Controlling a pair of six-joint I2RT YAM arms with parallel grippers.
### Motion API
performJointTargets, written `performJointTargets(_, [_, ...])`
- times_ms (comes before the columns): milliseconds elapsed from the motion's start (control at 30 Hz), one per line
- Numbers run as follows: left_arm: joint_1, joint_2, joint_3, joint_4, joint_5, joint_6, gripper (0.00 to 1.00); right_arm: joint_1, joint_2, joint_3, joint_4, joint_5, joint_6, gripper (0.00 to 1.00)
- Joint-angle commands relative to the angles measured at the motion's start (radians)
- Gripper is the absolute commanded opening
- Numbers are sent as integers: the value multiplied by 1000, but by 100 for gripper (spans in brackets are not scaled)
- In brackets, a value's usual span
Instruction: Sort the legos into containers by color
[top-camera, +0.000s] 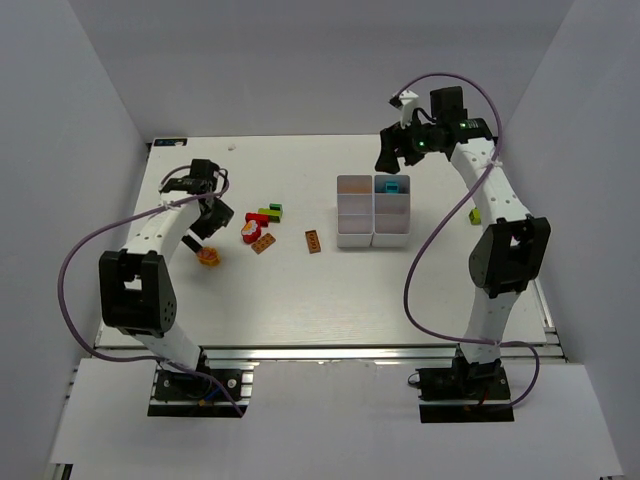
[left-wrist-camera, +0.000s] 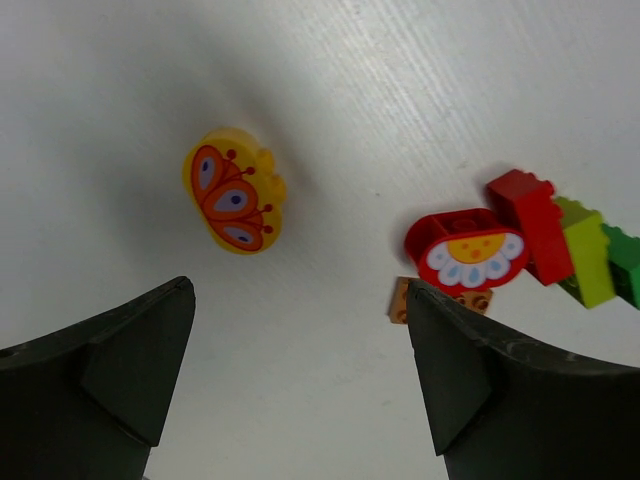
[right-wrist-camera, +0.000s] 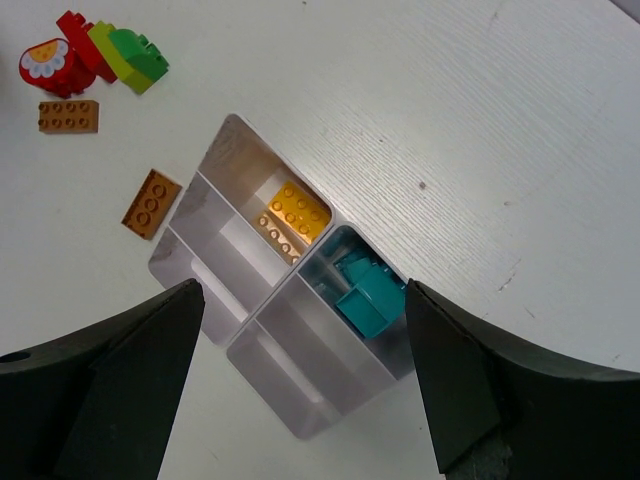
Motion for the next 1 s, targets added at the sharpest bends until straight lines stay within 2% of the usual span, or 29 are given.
performJointTargets(0, [3, -7, -1, -78, -53, -21, 95, -2, -3, 31, 32, -49, 30, 86])
performJointTargets(133, [3, 10, -15, -111, -59, -36, 95, -2, -20, -16, 69, -65, 43, 86])
performJointTargets(267, [6, 3, -79, -60, -74, -24, 95, -1, -24, -47, 106, -88, 76, 85])
performJointTargets(633, [23, 138, -45, 4, -94, 33, 92, -1, -64, -93, 113, -89, 69, 86])
performJointTargets(733, [35, 157, -50, 27, -94, 42, 90, -1, -70, -101, 112, -86, 68, 86])
performJointTargets(967, [52, 169, -58, 61, -111, 53, 76, -1, -80, -104, 106, -78, 63, 86])
